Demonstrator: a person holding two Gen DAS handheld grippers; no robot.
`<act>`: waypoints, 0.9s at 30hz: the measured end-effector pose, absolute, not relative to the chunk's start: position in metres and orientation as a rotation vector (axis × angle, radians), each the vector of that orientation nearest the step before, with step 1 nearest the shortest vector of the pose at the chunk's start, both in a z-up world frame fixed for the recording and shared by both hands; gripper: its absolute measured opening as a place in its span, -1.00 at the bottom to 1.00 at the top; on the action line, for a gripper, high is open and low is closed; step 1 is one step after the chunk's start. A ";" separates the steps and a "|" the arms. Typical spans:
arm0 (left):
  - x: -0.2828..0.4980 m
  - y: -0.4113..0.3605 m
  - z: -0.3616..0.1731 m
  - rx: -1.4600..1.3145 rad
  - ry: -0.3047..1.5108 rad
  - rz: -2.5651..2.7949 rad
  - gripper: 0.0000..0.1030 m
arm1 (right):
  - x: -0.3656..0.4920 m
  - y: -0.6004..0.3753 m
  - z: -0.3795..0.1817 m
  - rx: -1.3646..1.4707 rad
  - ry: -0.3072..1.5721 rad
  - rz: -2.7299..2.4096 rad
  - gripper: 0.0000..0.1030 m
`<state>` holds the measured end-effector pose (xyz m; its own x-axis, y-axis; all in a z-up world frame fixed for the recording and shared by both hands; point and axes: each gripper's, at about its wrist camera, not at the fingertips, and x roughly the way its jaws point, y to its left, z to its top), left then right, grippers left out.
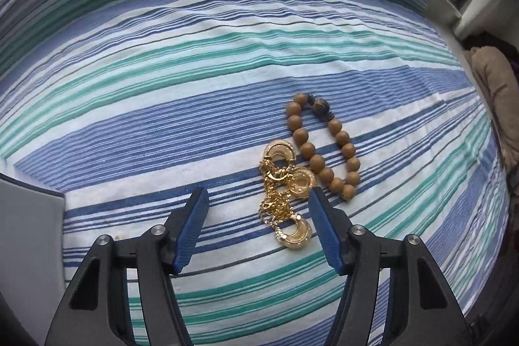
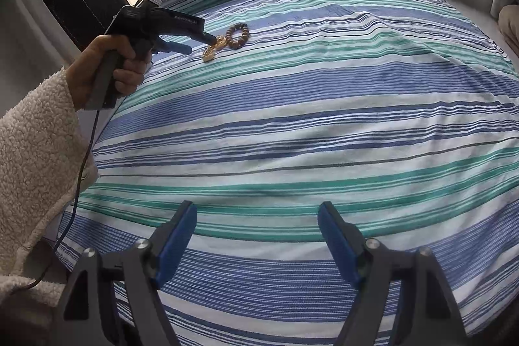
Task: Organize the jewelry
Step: 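Grasp the gold earrings with the left gripper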
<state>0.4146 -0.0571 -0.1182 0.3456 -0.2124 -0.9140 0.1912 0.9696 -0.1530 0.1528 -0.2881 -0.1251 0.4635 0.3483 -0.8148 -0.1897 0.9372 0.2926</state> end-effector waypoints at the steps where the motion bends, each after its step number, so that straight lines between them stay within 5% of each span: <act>1: 0.415 -0.058 -0.120 -0.015 1.190 -0.267 0.22 | 0.154 -0.289 -0.126 0.170 1.038 0.331 0.53; 8: 0.410 -0.077 -0.122 0.103 1.127 -0.265 0.13 | 0.160 -0.294 -0.125 0.183 1.036 0.314 0.53; 10: 0.402 -0.085 -0.123 0.167 1.097 -0.268 -0.08 | 0.161 -0.296 -0.125 0.185 1.039 0.307 0.53; 12: 0.396 -0.091 -0.122 0.173 1.079 -0.297 -0.59 | 0.161 -0.300 -0.125 0.189 1.039 0.297 0.53; 14: 0.392 -0.096 -0.121 0.174 1.078 -0.309 -0.87 | 0.162 -0.301 -0.124 0.192 1.038 0.289 0.53; 27: 0.337 -0.016 -0.068 -0.159 1.012 -0.329 -0.93 | 0.189 -0.325 -0.080 0.188 1.006 0.347 0.53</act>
